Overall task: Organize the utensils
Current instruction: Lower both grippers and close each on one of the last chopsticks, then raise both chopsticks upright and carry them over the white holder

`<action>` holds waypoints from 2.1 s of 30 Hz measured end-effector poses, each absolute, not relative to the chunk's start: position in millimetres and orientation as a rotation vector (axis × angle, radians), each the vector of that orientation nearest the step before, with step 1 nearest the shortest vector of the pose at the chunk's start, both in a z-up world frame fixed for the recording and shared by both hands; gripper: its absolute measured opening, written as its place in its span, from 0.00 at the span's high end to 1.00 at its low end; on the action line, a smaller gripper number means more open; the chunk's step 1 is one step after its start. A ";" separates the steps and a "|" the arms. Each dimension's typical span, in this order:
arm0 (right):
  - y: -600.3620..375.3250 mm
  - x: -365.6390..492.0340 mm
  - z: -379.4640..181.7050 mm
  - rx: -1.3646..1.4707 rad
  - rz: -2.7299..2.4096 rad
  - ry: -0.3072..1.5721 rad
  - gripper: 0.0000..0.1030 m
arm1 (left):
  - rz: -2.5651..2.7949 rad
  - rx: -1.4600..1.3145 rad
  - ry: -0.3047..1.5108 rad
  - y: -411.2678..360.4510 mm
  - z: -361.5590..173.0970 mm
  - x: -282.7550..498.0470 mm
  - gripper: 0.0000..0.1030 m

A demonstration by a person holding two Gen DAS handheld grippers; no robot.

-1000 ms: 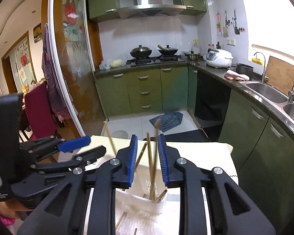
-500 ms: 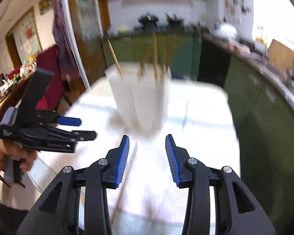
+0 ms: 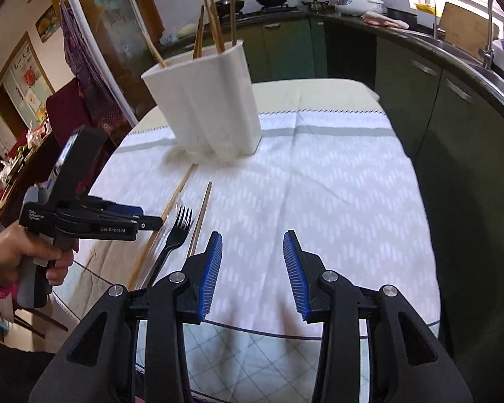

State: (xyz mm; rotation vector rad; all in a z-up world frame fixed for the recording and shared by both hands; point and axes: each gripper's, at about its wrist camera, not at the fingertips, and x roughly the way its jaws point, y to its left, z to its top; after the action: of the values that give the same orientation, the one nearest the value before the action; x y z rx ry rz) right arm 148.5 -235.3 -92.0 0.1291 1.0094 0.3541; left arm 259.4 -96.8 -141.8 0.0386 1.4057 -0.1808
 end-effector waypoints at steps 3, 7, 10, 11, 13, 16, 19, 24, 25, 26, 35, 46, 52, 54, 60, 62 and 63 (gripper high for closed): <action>-218.2 157.0 -102.1 0.085 0.372 1.043 0.63 | -0.172 0.076 1.407 -101.7 -143.1 261.5 0.56; -187.5 170.3 -114.5 0.033 0.431 1.094 0.63 | -0.166 0.110 1.415 -101.0 -143.1 266.1 0.74; -167.9 182.3 -123.5 0.009 0.465 1.135 0.63 | -0.170 0.110 1.418 -94.9 -142.5 267.7 0.87; -159.5 187.6 -127.2 -0.009 0.470 1.152 0.63 | -0.171 0.106 1.422 -91.5 -142.1 267.4 0.88; -146.1 194.2 -133.5 -0.041 0.478 1.178 0.63 | -0.181 0.104 1.427 -84.1 -141.0 265.1 0.89; -127.1 198.0 -144.7 -0.094 0.488 1.224 0.63 | -0.215 0.151 1.421 -81.1 -139.8 259.1 0.90; -116.8 200.0 -157.1 -0.133 0.467 1.251 0.64 | -0.244 0.183 1.423 -75.6 -137.9 252.8 0.92; -105.1 204.6 -168.5 -0.175 0.435 1.265 0.65 | -0.249 0.152 1.446 -53.8 -133.5 244.5 0.93; -102.8 205.7 -169.4 -0.184 0.431 1.257 0.65 | -0.246 0.123 1.449 -48.3 -132.4 244.5 0.93; -102.8 206.8 -169.8 -0.186 0.427 1.258 0.65 | -0.246 0.103 1.448 -44.5 -131.7 245.1 0.92; -98.5 214.5 -170.0 -0.186 0.428 1.256 0.69 | -0.245 0.128 1.437 -54.5 -133.2 266.2 0.92; -122.1 223.9 -167.6 -0.116 0.424 1.269 0.94 | -0.243 0.130 1.403 -54.5 -133.1 280.4 0.94; -146.4 215.6 -141.5 -0.037 0.445 1.207 0.94 | -0.244 0.113 1.327 -35.1 -101.9 279.3 0.94; -154.7 211.1 -126.4 -0.006 0.456 1.168 0.94 | -0.249 0.097 1.296 -29.4 -86.9 274.6 0.94; -179.6 194.7 -85.6 0.063 0.476 1.068 0.94 | -0.279 0.082 1.206 -29.6 -48.9 246.3 0.94; -183.5 189.5 -76.2 0.070 0.477 1.046 0.94 | -0.286 0.083 1.172 -30.9 -37.4 238.0 0.94; -184.1 187.8 -73.2 0.074 0.477 1.038 0.94 | -0.286 0.085 1.164 -39.1 -35.6 237.3 0.94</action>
State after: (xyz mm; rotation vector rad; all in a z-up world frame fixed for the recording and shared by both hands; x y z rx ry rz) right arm 187.8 -184.1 -73.2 0.0743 1.0377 0.4770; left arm 237.3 -39.1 -35.6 0.0854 1.1637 -0.2860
